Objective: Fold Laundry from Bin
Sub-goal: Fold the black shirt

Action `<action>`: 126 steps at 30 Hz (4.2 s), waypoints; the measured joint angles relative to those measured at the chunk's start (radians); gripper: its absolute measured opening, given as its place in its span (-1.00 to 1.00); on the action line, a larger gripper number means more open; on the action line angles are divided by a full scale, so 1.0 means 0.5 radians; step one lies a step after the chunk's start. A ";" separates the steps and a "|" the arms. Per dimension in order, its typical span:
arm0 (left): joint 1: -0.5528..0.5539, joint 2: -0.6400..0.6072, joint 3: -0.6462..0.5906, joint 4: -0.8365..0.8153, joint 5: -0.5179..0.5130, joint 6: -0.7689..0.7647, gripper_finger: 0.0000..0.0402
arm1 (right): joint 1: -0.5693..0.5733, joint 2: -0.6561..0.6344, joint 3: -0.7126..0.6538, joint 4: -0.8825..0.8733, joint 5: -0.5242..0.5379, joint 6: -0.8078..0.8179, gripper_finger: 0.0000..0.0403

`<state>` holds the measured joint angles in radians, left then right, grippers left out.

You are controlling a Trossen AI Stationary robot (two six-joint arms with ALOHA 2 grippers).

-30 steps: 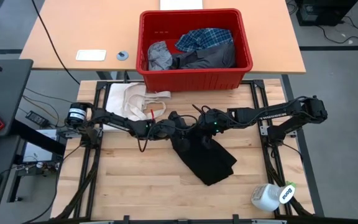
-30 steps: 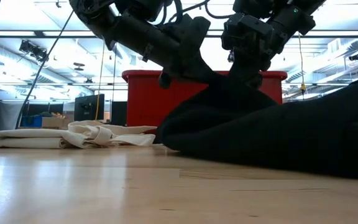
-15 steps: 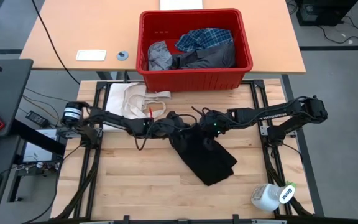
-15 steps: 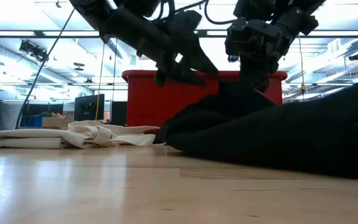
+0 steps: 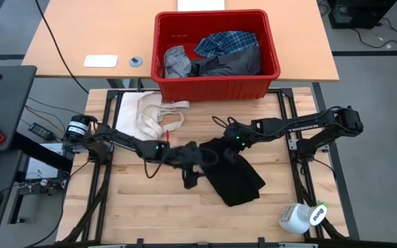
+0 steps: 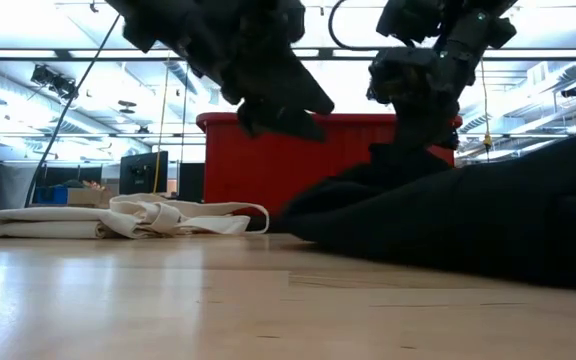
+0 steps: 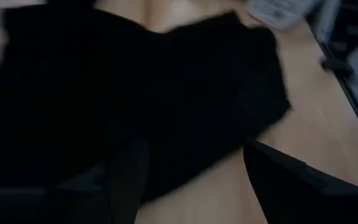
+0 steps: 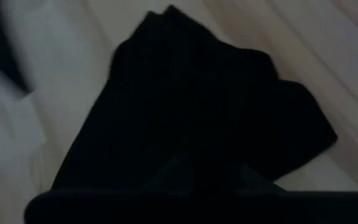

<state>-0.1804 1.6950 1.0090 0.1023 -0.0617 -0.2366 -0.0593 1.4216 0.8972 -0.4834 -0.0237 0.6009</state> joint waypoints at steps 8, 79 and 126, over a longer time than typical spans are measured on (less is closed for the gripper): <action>-0.080 0.204 -0.002 0.224 -0.117 0.040 0.17 | -0.071 0.000 0.001 -0.023 -0.013 0.071 -0.84; 0.398 0.657 0.237 0.629 -0.087 -0.408 -0.09 | 0.900 0.136 -0.003 -0.015 0.247 0.481 0.04; 0.155 0.505 0.237 0.672 0.089 -0.329 -0.09 | 1.214 -0.414 -0.366 -0.308 0.739 1.010 -0.07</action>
<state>-0.1028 1.9475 1.1275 0.4383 -0.0174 -0.4010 0.5477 1.2147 0.7144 -0.6376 0.3459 1.1058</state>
